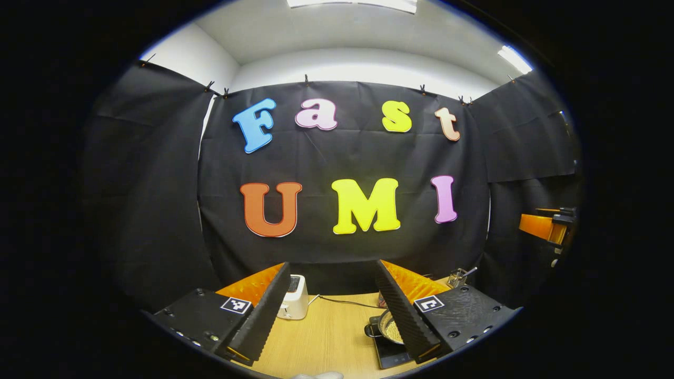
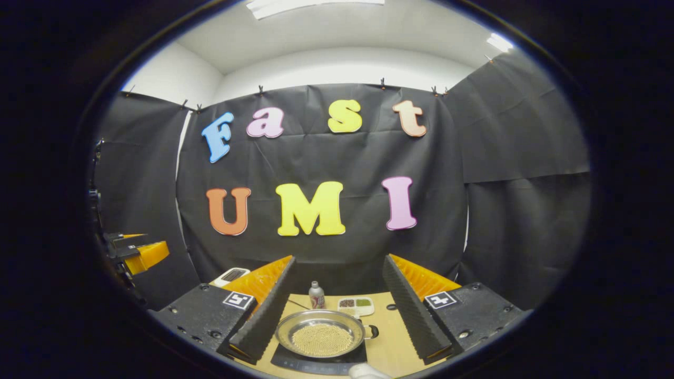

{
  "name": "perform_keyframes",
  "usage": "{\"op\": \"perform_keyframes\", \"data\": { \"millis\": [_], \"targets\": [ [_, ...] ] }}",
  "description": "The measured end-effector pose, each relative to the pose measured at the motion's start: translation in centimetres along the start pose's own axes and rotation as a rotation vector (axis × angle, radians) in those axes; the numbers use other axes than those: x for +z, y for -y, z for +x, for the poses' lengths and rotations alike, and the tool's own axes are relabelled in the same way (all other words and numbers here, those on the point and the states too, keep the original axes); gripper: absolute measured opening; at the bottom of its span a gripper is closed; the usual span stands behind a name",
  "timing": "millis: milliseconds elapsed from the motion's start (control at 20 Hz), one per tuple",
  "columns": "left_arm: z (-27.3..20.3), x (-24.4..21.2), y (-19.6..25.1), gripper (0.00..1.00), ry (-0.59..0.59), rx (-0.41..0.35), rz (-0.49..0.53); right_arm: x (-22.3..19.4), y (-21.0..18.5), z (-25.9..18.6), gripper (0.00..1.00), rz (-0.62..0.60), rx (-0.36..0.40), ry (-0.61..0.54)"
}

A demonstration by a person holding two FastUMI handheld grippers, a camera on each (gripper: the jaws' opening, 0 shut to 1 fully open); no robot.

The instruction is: First push the handle of the pot to place it horizontally, then grasp the pot with both hands and set it on the induction cooktop.

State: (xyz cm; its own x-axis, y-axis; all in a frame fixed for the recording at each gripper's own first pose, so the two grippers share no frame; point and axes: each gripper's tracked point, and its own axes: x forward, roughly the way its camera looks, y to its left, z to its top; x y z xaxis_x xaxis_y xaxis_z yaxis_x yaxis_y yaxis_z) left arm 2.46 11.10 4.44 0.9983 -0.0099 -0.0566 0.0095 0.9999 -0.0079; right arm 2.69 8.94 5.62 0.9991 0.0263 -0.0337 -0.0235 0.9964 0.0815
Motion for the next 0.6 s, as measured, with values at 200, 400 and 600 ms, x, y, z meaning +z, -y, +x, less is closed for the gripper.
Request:
{"op": "perform_keyframes", "data": {
  "millis": [200,400,600],
  "targets": [
    [-0.5,-0.2,-0.4,0.96,-0.006,0.005,-0.004,-0.1,-0.4,-0.8,1.0,-0.009,0.003,0.0],
    [-1.3,0.0,-0.4,0.96,-0.006,-0.002,0.001,-0.2,-0.5,-1.2,1.0,-0.009,0.003,-0.001],
    [-1.8,0.1,-1.0,0.96,-0.001,0.01,-0.005,0.1,-0.9,-1.7,1.0,-0.018,0.009,0.005]
  ]
}}
